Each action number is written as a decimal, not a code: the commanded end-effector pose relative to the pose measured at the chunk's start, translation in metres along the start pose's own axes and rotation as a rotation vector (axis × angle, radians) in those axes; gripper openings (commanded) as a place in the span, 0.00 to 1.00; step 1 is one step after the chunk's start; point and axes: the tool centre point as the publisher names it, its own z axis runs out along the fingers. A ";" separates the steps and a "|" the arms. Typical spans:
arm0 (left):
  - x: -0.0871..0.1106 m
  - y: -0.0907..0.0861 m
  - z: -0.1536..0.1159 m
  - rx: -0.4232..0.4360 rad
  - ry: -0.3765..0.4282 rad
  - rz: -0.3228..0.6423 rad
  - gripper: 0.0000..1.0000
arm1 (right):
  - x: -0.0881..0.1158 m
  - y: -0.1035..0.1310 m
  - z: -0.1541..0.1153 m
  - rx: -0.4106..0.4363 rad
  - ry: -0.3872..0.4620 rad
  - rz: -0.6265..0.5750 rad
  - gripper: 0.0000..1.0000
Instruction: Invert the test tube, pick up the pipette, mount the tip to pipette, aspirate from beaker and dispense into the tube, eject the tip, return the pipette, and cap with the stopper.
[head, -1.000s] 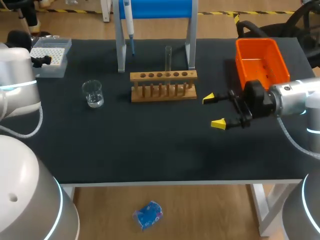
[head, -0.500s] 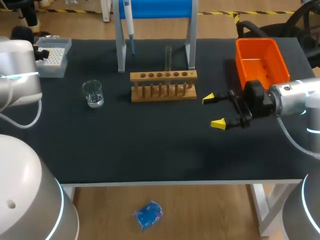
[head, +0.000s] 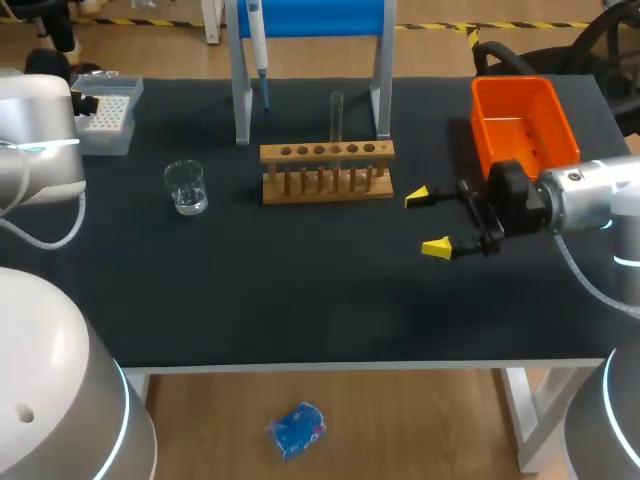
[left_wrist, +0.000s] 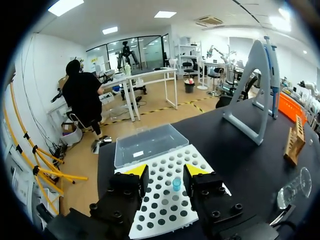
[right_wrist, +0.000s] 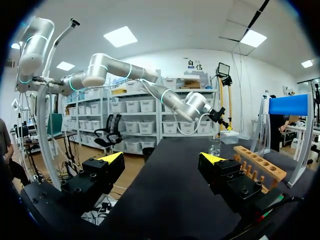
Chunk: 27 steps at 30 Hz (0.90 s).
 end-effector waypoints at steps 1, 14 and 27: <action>-0.002 -0.003 0.005 -0.010 0.008 -0.005 0.39 | 0.000 0.000 0.000 0.001 -0.001 0.000 1.00; -0.001 0.001 0.007 -0.027 0.005 -0.038 0.33 | 0.000 0.000 0.000 0.001 -0.001 0.000 1.00; -0.001 0.005 0.010 -0.036 -0.001 -0.059 0.28 | 0.000 0.000 0.000 0.001 -0.001 0.000 1.00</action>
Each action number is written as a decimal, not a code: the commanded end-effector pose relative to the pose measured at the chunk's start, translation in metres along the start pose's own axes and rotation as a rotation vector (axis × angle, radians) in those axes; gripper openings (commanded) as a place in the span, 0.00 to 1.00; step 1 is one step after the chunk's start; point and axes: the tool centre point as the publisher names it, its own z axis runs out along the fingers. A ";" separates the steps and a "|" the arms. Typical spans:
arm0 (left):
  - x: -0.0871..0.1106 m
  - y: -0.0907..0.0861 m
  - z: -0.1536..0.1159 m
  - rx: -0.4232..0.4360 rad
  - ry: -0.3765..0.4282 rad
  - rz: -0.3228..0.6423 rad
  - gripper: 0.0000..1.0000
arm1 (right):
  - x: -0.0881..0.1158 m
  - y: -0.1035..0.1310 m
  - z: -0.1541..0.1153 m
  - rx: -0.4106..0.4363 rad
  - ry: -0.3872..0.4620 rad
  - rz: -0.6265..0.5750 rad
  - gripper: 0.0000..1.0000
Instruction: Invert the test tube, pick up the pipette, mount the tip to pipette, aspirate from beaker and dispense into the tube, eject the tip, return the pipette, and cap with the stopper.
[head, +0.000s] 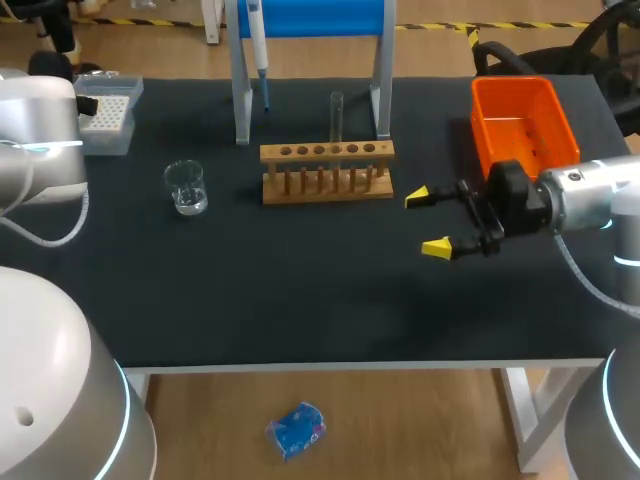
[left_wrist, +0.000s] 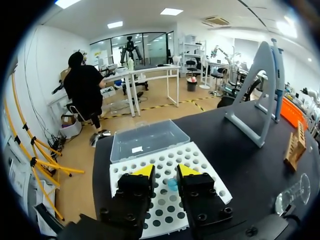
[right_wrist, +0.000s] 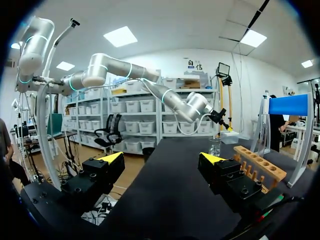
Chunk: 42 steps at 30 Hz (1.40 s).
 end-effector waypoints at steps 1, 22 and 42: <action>-0.003 -0.002 0.003 -0.008 -0.001 -0.005 0.28 | 0.000 0.000 0.000 0.001 -0.001 0.000 1.00; 0.001 -0.003 -0.005 0.008 -0.002 -0.023 0.29 | 0.000 0.000 0.000 0.001 -0.001 0.000 1.00; 0.012 -0.002 -0.009 0.009 0.002 0.000 0.31 | 0.000 0.000 0.000 0.001 -0.001 0.000 1.00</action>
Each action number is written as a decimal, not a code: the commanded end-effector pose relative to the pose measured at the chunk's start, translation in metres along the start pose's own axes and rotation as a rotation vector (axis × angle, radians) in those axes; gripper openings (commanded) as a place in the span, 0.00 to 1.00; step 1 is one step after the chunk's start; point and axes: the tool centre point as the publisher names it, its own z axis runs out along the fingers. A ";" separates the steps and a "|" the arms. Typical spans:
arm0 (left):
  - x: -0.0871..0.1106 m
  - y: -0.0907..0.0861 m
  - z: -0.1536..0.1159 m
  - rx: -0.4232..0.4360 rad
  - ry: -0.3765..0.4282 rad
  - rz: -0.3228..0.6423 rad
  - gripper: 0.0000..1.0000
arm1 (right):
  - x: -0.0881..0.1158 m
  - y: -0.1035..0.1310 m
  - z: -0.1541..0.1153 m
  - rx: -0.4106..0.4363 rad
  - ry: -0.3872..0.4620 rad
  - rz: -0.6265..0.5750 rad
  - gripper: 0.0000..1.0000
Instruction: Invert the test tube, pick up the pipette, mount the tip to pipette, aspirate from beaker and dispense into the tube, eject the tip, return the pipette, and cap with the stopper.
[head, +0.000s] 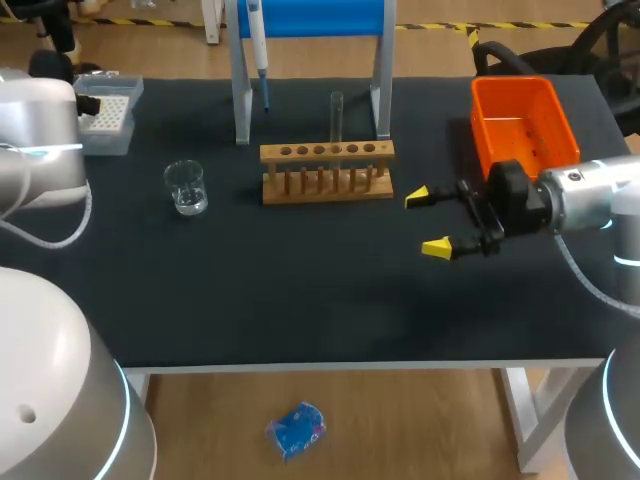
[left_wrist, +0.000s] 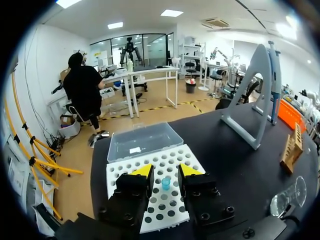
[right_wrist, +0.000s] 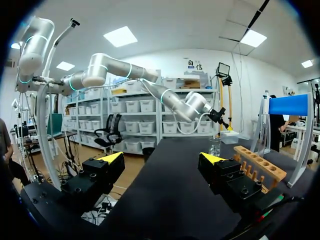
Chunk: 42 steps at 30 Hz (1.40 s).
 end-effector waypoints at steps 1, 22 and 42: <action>0.003 0.002 -0.001 -0.002 -0.004 -0.001 0.31 | 0.000 0.000 0.000 0.001 -0.001 0.000 1.00; 0.006 0.010 0.001 -0.025 0.001 -0.004 0.25 | 0.000 0.000 0.000 0.001 -0.001 0.000 1.00; 0.005 0.009 0.002 -0.020 -0.009 0.005 0.00 | 0.000 0.000 0.000 0.001 -0.001 0.000 1.00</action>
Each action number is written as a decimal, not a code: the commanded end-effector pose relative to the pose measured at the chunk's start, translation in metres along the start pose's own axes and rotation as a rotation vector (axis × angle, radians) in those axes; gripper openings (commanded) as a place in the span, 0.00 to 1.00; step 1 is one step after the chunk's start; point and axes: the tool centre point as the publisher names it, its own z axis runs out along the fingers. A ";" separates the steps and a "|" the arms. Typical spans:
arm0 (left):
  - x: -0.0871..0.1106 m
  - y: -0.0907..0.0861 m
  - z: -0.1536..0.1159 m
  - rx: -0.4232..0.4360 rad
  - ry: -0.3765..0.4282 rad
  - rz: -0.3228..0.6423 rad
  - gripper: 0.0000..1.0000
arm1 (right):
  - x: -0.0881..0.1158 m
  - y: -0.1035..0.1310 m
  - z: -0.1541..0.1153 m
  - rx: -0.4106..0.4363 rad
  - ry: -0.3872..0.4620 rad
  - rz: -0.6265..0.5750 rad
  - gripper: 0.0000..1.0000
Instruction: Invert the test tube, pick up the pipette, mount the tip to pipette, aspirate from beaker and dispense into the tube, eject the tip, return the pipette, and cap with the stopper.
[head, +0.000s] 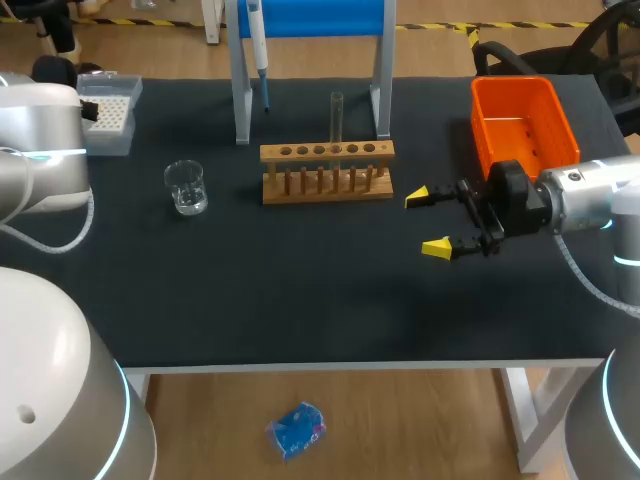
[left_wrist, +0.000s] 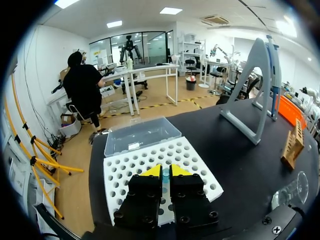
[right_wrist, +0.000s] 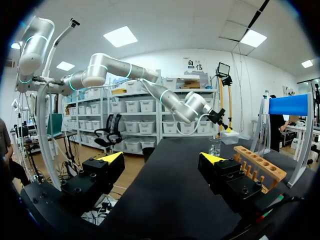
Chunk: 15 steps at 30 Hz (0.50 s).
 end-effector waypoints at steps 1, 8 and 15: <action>0.000 0.000 0.001 -0.001 -0.007 0.001 0.00 | 0.000 0.000 0.000 0.001 -0.001 0.000 1.00; -0.002 -0.003 -0.001 0.005 -0.017 0.006 0.00 | 0.000 0.000 0.000 0.001 -0.001 0.000 1.00; -0.004 -0.007 -0.004 0.014 -0.022 0.010 0.00 | 0.000 0.000 0.000 0.001 -0.001 0.000 1.00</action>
